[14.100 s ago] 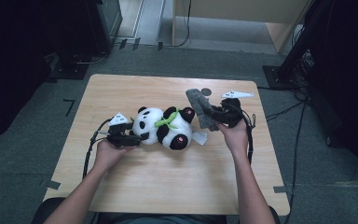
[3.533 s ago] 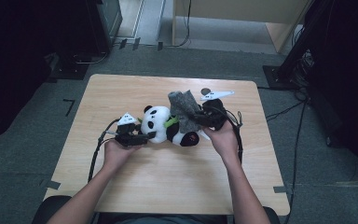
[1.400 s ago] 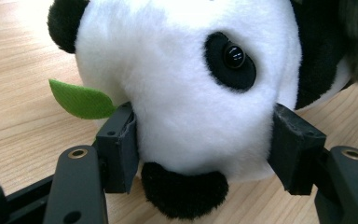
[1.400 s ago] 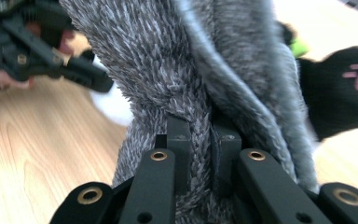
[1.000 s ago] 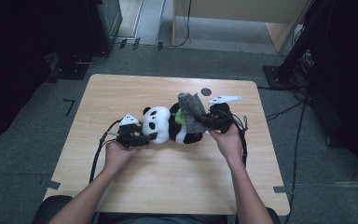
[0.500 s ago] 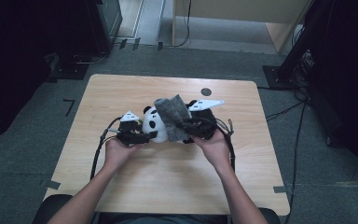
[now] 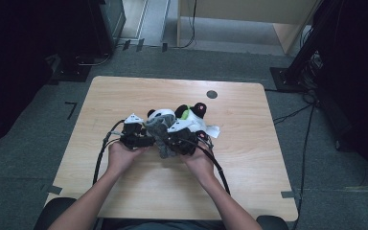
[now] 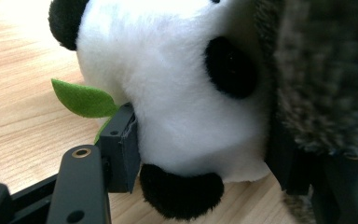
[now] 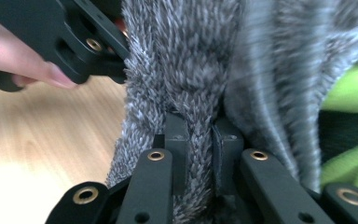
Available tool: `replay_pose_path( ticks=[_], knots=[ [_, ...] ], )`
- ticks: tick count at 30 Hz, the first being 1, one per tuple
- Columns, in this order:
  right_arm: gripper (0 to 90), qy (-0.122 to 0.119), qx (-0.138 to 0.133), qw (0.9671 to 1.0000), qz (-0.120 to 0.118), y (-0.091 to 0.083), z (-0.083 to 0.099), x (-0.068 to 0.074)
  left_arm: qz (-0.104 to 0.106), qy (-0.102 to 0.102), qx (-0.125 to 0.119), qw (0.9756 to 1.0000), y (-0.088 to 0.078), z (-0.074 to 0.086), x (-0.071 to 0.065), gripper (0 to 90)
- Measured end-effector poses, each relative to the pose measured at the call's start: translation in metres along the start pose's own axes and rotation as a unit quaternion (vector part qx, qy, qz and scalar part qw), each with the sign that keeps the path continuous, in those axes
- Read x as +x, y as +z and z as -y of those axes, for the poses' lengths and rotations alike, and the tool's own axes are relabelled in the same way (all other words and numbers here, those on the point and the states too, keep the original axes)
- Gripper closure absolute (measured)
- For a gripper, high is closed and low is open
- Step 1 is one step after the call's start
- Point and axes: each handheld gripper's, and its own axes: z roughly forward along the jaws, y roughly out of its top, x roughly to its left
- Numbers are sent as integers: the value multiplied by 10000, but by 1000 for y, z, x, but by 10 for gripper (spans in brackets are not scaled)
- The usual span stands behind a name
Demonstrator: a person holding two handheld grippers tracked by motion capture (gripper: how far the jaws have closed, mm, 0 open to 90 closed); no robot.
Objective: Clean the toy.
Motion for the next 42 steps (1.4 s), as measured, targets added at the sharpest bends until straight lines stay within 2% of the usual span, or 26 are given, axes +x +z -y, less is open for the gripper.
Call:
replay_pose_path(
  ticks=[3, 9, 19, 28, 34, 42],
  knots=[
    [801, -36, -62, 10000, -30, 4, 5, -1, -13, 27, -4, 10000, 1, 0, 0, 364],
    [803, -252, 67, 9996, 100, 5, 15, -3, -10, 52, -34, 10000, 2, 1, 2, 360],
    [805, -175, 531, 9983, 160, -1, 35, -12, 32, 57, -68, 10000, 4, 1, 4, 360],
    [805, -129, 808, 9960, 350, -20, 46, -21, 3, 108, -58, 9999, 5, 1, 3, 362],
    [803, 113, 754, 9964, 379, -40, 54, -34, 12, 139, -45, 9999, 5, 1, 3, 364],
    [801, 301, 641, 9960, 540, -67, 65, -51, 18, 116, -60, 9999, 6, 1, 3, 364]
  ],
)
